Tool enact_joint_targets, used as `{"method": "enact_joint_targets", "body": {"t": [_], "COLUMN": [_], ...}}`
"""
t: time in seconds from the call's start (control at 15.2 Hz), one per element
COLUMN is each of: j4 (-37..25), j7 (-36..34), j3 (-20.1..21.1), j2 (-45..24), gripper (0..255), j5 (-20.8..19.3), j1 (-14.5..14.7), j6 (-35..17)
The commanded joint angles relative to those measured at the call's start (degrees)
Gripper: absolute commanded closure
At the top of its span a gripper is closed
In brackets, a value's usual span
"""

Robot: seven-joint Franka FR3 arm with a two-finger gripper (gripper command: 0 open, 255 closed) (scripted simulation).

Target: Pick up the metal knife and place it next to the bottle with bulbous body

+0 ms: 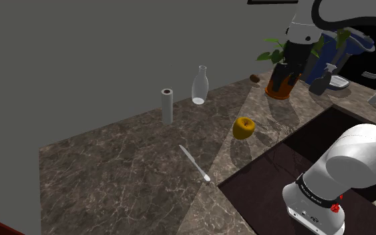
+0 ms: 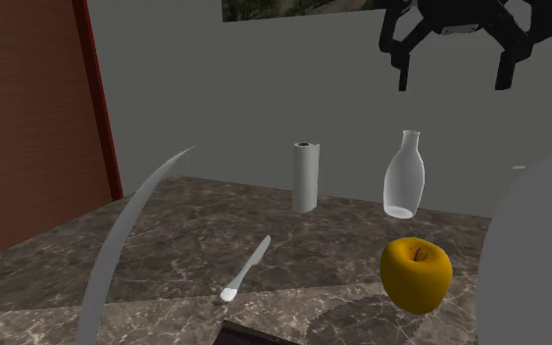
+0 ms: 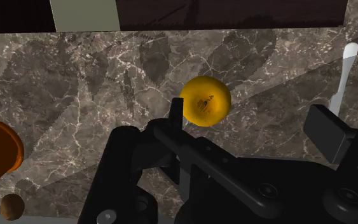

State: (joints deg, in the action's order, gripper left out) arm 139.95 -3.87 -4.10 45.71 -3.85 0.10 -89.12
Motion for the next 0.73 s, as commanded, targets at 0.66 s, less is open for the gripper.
{"method": "enact_joint_targets", "body": {"t": [0.66], "j4": [8.4], "j7": [-7.3], "j3": [5.6], "j2": [-9.5], "gripper": [0], "j5": [7.4], "j1": [4.1], "j6": [-16.3]}}
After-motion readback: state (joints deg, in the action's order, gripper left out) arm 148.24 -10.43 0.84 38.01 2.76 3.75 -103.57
